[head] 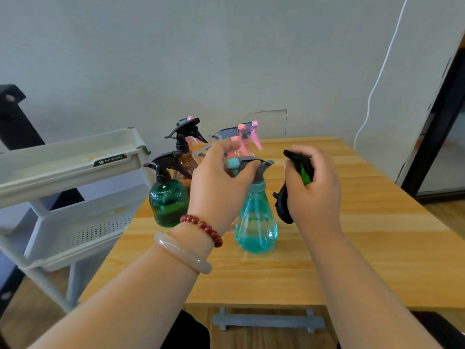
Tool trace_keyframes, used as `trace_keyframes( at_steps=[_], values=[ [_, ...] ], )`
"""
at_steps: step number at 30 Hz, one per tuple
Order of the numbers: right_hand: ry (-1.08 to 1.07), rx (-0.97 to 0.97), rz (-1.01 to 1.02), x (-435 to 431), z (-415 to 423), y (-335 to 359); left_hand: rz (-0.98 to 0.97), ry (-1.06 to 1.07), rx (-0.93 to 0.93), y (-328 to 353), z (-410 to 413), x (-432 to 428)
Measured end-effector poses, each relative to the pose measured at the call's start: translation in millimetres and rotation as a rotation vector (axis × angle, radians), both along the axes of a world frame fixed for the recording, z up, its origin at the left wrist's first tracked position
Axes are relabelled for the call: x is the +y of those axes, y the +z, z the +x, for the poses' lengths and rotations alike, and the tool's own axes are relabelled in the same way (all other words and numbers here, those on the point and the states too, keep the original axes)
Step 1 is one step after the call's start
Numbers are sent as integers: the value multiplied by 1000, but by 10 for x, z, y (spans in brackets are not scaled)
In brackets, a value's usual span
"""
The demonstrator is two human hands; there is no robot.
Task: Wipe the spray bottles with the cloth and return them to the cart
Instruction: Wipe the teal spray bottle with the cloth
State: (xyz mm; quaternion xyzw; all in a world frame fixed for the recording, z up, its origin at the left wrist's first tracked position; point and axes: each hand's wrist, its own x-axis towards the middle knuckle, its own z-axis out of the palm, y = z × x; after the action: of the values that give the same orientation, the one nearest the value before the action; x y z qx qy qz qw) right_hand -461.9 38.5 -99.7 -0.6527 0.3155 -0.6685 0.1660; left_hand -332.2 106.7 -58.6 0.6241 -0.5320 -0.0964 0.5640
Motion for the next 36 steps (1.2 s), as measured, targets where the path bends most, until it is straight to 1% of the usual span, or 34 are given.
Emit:
trace_keyframes(
  at_steps=[1,3,4,5,9,11,13,14,17,19,22,25,26,30,31,35,36],
  values=[
    [-8,-14,-12,8,26,-29,-27,-21,69,-42,-35,-4],
    [-9,-19,-22,5,81,-57,-75,-131,250,-108,-119,-22],
    [-4,-11,-26,3,103,-52,-88,-189,312,-138,-160,-35],
    [7,-2,-37,-1,125,-41,-101,-232,328,-162,-187,-49],
    [171,97,-94,0,210,-103,-131,-328,277,-247,-245,-75],
    [233,142,-27,-18,236,-184,-132,-317,285,-282,-245,-92],
    [259,127,52,-3,262,-227,-141,-285,289,-301,-240,-95],
    [260,125,42,21,272,-225,-148,-277,282,-308,-239,-93],
    [251,198,-94,54,287,-202,-162,-279,254,-319,-244,-79],
    [228,207,-74,8,287,-203,-161,-294,259,-316,-245,-81],
    [205,169,-25,19,316,-205,-172,-284,257,-311,-245,-91],
    [195,208,-132,85,319,-199,-184,-286,222,-309,-262,-73],
    [189,217,-136,67,306,-200,-180,-289,225,-310,-264,-69],
    [205,109,38,-7,296,-199,-168,-282,251,-291,-264,-84],
    [219,107,44,16,302,-200,-167,-279,249,-293,-270,-81],
    [250,226,-101,45,278,-235,-182,-275,240,-307,-286,-56],
    [261,217,-87,13,260,-237,-177,-275,243,-306,-285,-60]
  ],
)
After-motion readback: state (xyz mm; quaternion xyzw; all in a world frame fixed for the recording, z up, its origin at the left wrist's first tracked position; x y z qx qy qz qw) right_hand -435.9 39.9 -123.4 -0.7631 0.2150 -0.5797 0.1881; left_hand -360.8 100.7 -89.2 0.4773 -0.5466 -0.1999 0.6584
